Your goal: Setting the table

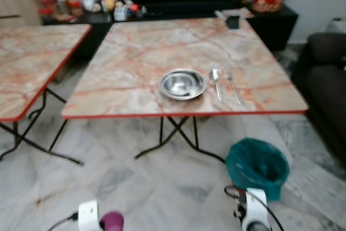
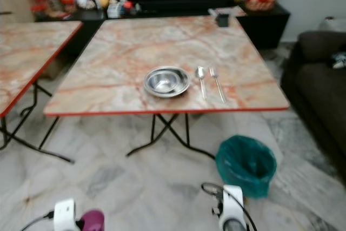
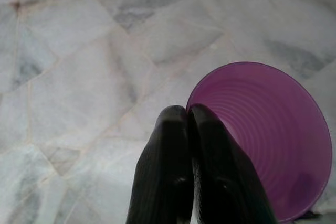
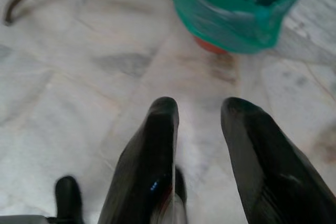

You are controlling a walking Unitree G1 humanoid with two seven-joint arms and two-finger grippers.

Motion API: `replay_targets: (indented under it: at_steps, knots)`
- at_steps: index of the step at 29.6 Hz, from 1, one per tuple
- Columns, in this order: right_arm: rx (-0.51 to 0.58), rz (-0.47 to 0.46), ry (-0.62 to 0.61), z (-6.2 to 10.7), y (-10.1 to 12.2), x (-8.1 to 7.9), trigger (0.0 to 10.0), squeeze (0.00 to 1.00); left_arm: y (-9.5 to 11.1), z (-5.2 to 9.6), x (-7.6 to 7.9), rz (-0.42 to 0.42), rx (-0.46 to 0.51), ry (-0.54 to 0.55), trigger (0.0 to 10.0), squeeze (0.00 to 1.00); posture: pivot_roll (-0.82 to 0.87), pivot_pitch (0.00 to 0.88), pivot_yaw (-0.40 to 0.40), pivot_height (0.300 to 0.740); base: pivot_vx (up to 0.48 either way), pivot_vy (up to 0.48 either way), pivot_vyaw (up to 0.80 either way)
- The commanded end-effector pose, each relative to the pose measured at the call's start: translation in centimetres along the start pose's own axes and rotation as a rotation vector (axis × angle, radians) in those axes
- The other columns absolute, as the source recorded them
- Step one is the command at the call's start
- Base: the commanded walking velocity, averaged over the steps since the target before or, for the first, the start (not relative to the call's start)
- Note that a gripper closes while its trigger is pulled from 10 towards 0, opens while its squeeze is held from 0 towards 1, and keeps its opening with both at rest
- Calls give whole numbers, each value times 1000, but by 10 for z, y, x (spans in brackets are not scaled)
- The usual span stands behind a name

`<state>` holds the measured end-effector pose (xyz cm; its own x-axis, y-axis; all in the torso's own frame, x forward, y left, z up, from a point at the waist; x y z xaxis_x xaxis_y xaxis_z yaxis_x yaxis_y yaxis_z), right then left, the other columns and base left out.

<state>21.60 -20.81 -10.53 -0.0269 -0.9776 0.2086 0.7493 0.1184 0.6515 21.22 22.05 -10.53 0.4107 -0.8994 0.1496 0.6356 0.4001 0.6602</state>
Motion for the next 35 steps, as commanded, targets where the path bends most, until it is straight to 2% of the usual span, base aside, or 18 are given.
replay_targets:
  at_steps: [1, 26, 35]
  knots:
    - [5, 1, 2, 0, 2, -2, 10000, 0, -5, 2, -6, 3, -7, 13, 10000, 0, -28, 10, 71, 740, 0, 0, 0]
    - [9, -13, 4, 0, 2, -6, 10000, 0, -3, 2, -4, 13, 6, 6, 10000, 0, -24, 6, 87, 740, 0, 0, 0]
    - [0, -6, 15, 1, 0, -10, 10000, 0, 1, 1, -3, 8, 14, 1, 10000, 0, 21, 0, 90, 740, 245, 0, 0]
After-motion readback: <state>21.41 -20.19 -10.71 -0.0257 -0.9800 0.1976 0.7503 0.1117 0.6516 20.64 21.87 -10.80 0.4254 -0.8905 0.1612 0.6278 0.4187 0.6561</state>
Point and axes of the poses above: a point about 5 cm out from each wrist's last joint towards the gripper, its own z axis pointing back from the gripper into the wrist, its own y axis along the axis of the wrist's last joint, x = y × z, the point moved 4 cm from there along -z, pointing out of the wrist towards the gripper, and after that the axes turned 11 degrees about z, right-handed, at the moved point
